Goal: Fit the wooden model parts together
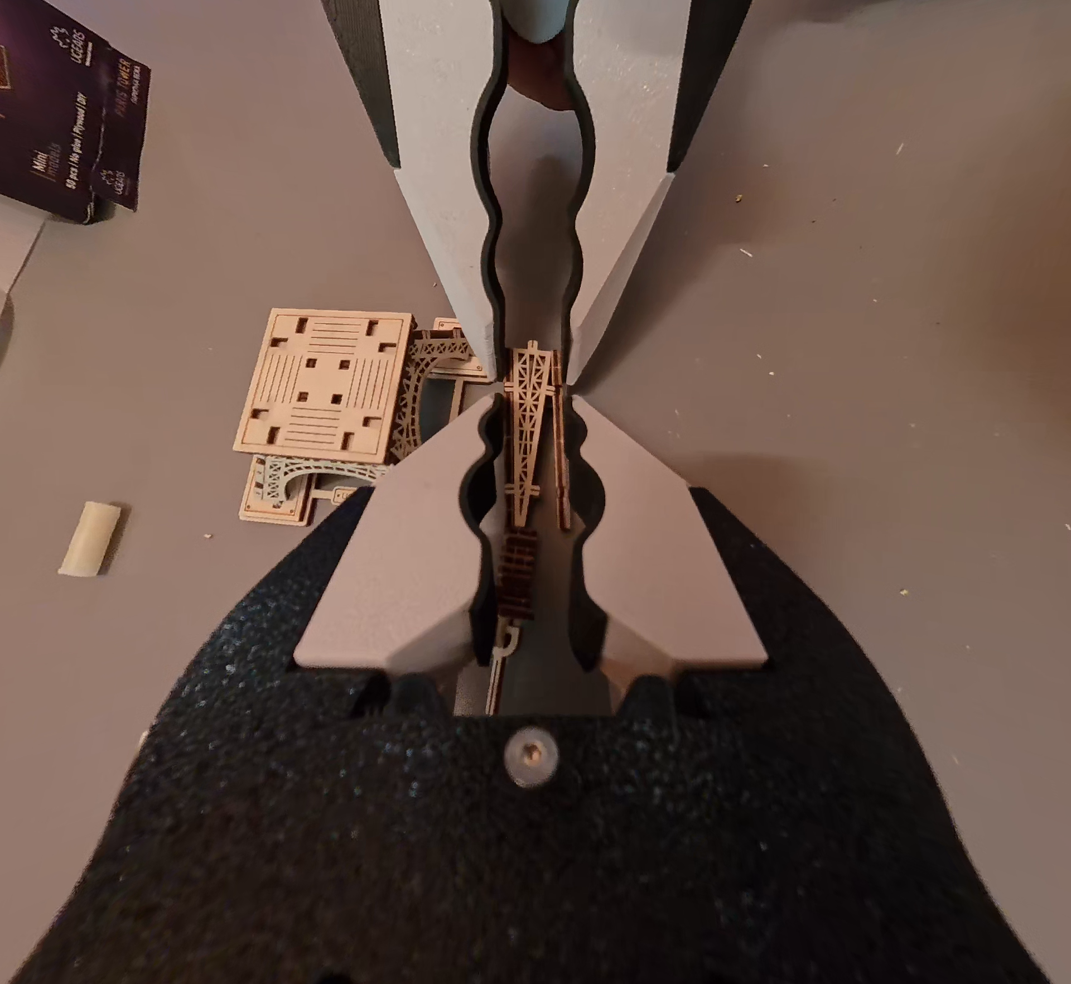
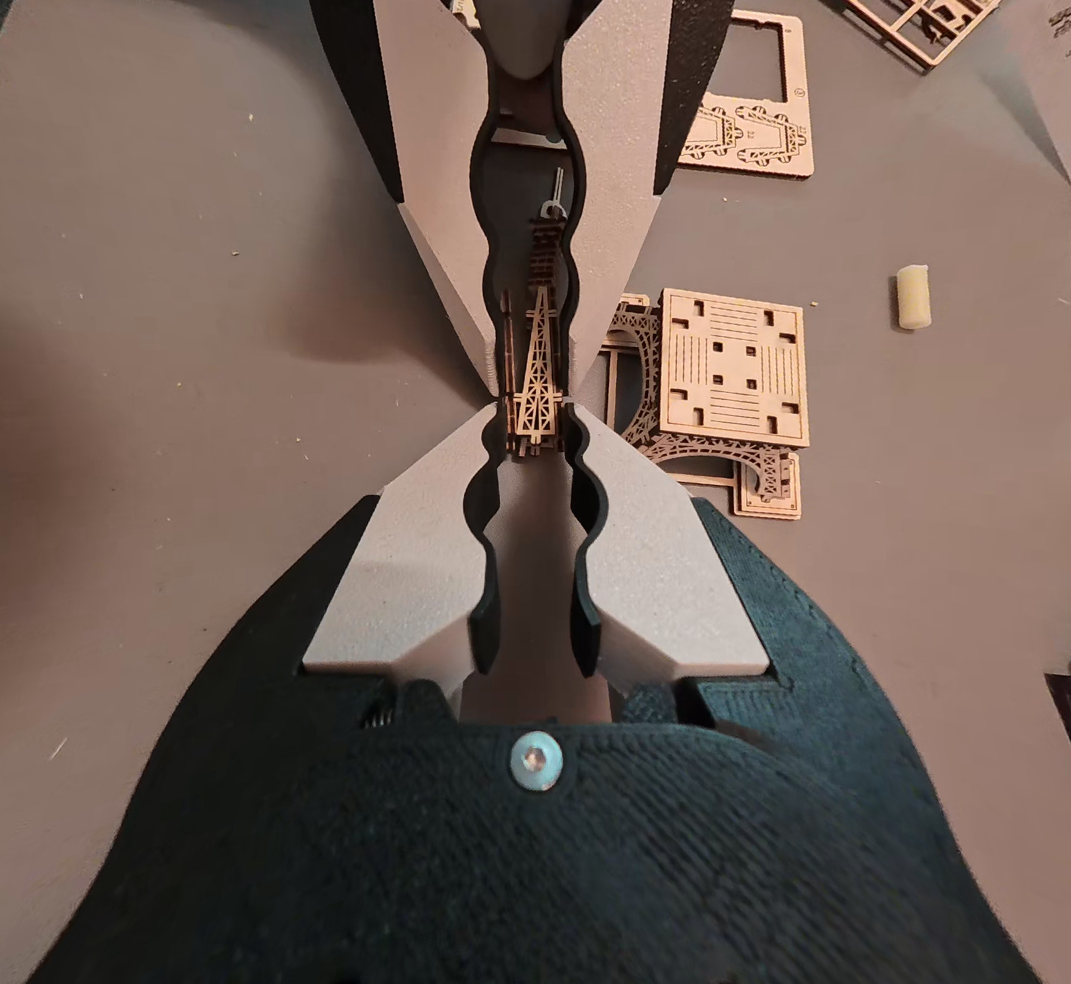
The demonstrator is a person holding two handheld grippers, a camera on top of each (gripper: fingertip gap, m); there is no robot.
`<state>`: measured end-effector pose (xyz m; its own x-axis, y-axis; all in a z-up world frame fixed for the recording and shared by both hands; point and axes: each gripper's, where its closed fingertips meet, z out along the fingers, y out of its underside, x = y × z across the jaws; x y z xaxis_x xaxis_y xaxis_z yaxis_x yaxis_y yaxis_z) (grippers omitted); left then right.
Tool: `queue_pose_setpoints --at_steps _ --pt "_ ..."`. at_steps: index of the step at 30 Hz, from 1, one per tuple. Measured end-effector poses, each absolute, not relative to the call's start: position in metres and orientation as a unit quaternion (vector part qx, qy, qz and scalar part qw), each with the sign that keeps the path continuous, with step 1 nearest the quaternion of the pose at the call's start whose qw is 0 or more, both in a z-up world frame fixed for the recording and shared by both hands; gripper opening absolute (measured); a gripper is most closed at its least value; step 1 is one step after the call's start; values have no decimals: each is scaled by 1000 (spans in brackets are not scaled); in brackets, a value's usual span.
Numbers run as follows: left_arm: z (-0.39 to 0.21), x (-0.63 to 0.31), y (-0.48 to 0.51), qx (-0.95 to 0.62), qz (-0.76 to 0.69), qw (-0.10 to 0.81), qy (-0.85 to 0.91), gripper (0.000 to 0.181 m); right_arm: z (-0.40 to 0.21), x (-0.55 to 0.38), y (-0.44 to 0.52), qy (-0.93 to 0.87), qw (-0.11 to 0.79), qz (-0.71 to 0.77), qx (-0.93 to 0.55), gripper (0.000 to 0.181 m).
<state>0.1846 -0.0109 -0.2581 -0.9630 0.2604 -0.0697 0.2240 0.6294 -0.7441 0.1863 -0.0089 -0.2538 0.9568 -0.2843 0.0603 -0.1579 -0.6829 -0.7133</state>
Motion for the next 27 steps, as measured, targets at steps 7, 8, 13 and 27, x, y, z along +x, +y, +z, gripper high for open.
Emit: queue_pose_setpoints --at_steps 7,8,13,27 --pt "-258 187 -12 -113 411 40 -904 17 -254 187 -9 130 383 -77 -911 18" --pt "-258 187 -12 -113 410 41 -904 17 -254 187 -9 129 384 -78 -911 18" --pt "-258 187 -12 -117 412 47 -902 18 -254 188 -10 127 384 -79 -911 17" --pt "-256 192 9 -108 426 30 -898 27 -253 187 -7 124 397 -87 -905 17"
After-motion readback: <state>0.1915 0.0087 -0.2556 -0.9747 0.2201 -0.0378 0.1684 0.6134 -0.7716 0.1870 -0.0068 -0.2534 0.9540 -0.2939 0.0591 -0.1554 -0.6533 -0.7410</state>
